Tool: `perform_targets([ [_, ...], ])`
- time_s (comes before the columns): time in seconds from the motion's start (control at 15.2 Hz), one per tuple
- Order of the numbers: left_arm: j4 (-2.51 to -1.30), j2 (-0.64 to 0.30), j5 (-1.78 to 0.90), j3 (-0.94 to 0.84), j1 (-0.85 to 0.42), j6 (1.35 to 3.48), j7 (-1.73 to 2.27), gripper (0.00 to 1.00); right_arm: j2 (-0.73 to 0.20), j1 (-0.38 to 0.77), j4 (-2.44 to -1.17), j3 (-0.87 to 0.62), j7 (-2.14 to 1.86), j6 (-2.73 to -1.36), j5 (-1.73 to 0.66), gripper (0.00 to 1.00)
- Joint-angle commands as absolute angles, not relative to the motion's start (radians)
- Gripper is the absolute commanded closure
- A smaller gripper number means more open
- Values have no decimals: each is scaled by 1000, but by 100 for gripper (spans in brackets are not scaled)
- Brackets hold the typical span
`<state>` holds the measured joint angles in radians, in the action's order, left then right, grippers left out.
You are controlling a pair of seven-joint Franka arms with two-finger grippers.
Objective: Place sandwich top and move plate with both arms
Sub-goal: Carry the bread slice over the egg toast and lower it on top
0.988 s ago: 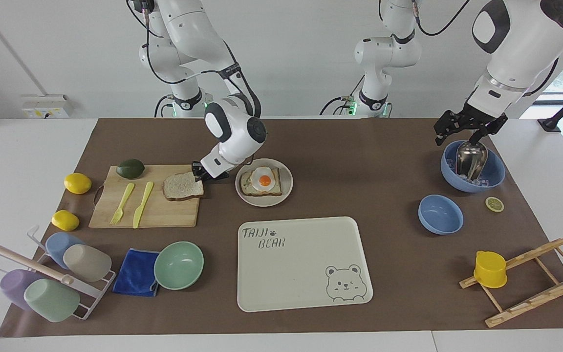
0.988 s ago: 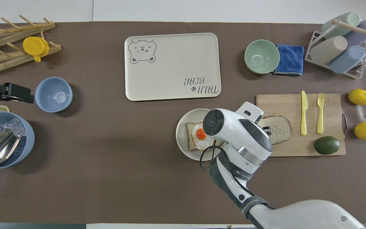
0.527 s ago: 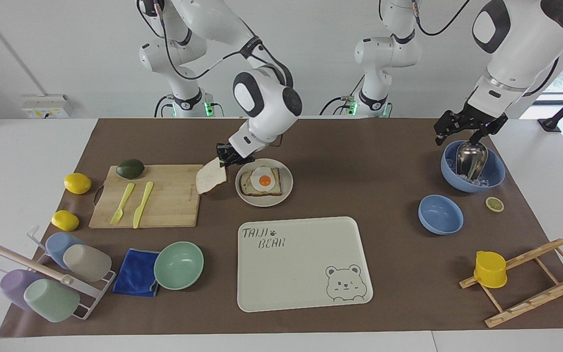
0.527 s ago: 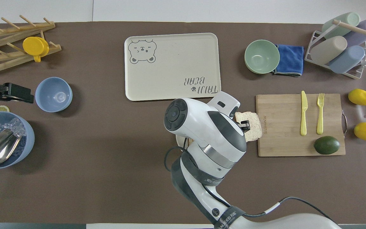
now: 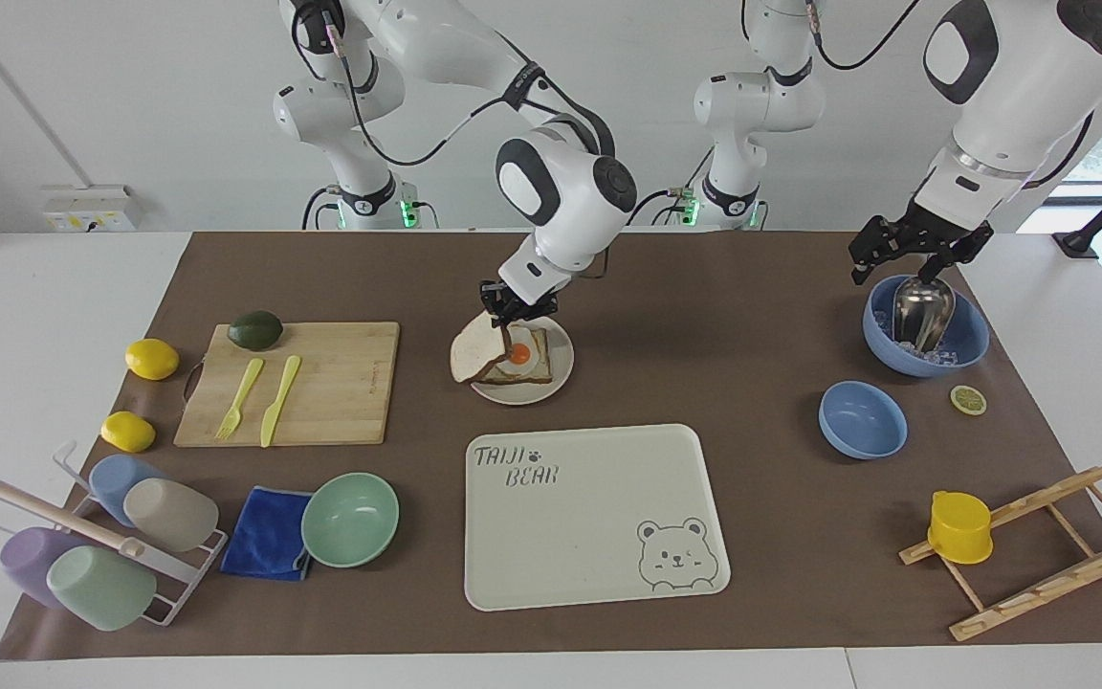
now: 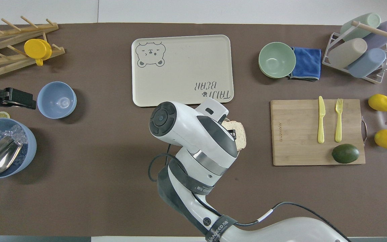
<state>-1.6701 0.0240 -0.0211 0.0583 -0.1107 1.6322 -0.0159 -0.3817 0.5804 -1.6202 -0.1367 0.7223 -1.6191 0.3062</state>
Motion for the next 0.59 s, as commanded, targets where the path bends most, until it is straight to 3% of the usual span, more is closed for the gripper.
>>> perform_targets([
  [0.0, -1678, 40, -9, 57, -104, 1623, -25, 0, -379, 577, -1638, -140, 791, -1675, 218, 100],
  [0.53, -1680, 43, -11, 55, -109, 1620, -23, 0, -354, 568, -1759, -140, 825, -1864, 181, 100],
])
